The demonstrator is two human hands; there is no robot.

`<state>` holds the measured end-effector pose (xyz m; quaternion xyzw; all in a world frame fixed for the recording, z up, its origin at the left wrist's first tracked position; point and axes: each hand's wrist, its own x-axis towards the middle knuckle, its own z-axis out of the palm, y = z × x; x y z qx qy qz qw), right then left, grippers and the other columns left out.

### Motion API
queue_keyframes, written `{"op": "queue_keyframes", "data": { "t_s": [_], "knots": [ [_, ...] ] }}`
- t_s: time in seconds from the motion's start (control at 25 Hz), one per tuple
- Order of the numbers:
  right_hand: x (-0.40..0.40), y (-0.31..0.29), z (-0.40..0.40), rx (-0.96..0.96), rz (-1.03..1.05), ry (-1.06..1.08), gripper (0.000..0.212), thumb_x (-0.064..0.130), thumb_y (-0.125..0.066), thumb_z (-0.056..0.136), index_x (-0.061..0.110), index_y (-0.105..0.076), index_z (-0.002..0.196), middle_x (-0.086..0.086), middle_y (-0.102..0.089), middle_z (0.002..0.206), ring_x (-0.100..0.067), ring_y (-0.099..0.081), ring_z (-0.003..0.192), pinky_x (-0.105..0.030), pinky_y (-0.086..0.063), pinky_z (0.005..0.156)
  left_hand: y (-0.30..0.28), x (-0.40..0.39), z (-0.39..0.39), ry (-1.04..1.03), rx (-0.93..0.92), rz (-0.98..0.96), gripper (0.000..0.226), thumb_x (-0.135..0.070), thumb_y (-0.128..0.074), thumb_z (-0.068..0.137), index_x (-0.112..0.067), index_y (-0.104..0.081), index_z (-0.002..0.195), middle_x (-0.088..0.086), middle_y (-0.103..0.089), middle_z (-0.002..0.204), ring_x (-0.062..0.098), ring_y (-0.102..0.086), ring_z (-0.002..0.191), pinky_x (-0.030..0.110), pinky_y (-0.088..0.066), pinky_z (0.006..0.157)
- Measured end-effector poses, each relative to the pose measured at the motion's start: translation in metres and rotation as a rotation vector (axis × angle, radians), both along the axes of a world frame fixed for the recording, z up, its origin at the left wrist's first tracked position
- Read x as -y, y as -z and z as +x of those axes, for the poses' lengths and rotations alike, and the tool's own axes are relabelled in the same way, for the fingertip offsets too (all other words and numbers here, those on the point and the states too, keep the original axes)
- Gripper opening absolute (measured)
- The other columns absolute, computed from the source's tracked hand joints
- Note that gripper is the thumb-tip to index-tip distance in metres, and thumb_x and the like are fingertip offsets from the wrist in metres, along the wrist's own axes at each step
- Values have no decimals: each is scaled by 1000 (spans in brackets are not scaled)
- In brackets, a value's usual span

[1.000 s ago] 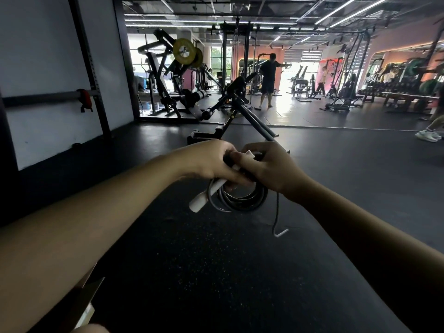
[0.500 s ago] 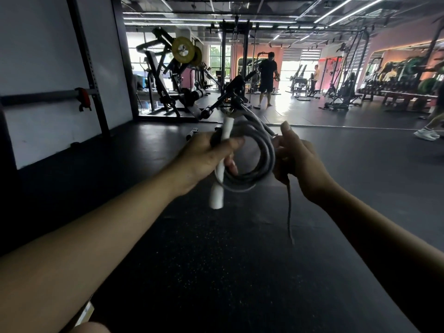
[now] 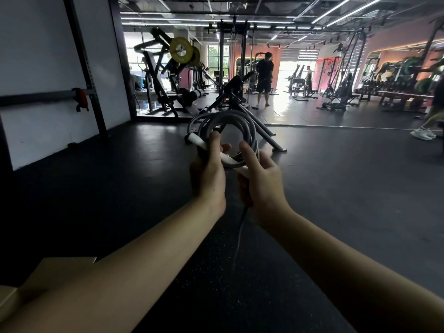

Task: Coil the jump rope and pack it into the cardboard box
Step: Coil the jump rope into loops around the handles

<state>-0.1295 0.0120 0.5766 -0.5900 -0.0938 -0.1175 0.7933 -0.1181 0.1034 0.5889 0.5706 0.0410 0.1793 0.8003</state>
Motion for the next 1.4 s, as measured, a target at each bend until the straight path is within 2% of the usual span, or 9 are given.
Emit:
{"op": "queue_keyframes", "data": {
  "t_s": [0.12,0.24,0.48,0.76,0.88,1.08,1.2,1.32,1.4],
  "knots": [
    [9,-3,5,32,-88,-10,21,27,-65,99,16,-59,82,10,-43,43,-5,-36,34,-19,-26,36,10,-20,5,97,10,167,29,-61,-66,85,-40,-78,69,-6,-80,89,21,-74,98,44,-57,88],
    [21,-13,9,85,-262,-42,25,18,-63,100,15,-58,75,10,-42,44,-4,-35,34,-18,-26,36,7,-50,10,338,69,235,29,-52,-74,79,-30,-81,95,0,-80,107,23,-71,113,45,-49,98],
    [41,-44,21,85,-535,-79,21,18,-62,99,6,-61,82,7,-45,43,-7,-36,33,-16,-24,36,-40,-99,21,658,144,644,91,-47,-91,60,-28,-53,141,-2,-67,136,14,-63,126,38,-49,107],
    [50,-71,27,409,-1336,19,20,36,-70,84,28,-61,69,9,-57,56,-1,-52,48,-20,-38,52,-86,-83,13,485,311,1327,109,-56,-90,57,-44,-34,150,-12,-56,144,11,-47,138,37,-37,112],
    [44,-77,24,432,-1449,22,19,37,-72,82,39,-55,71,16,-59,69,10,-56,59,-13,-37,56,-68,-55,12,532,294,1463,124,-45,-97,54,-43,-25,155,-10,-55,147,11,-51,131,29,-40,104],
    [47,-69,16,331,-1332,-74,17,41,-78,84,42,-63,76,19,-65,65,4,-60,61,-18,-45,60,-43,-47,16,455,250,1417,114,-36,-98,57,-31,-36,152,-9,-63,139,13,-59,124,30,-48,103],
    [53,-59,10,267,-984,-209,22,47,-69,90,26,-67,95,10,-61,56,-2,-50,46,-18,-38,46,-40,-53,17,479,273,1310,101,-33,-97,59,-31,-47,147,-14,-68,129,5,-63,116,25,-51,97],
    [75,-55,14,160,-699,-150,50,56,-57,92,10,-62,112,-4,-49,63,-12,-42,47,-21,-31,42,-41,-63,14,453,241,1033,64,-17,-92,70,-21,-63,127,-11,-74,110,-11,-68,85,6,-49,72],
    [88,-53,20,126,-630,-72,53,59,-50,97,9,-67,107,-10,-49,71,-14,-40,52,-22,-29,45,-37,-65,11,396,220,711,43,-11,-87,75,-13,-69,114,-6,-76,97,-7,-65,59,13,-47,51]
  ]
}}
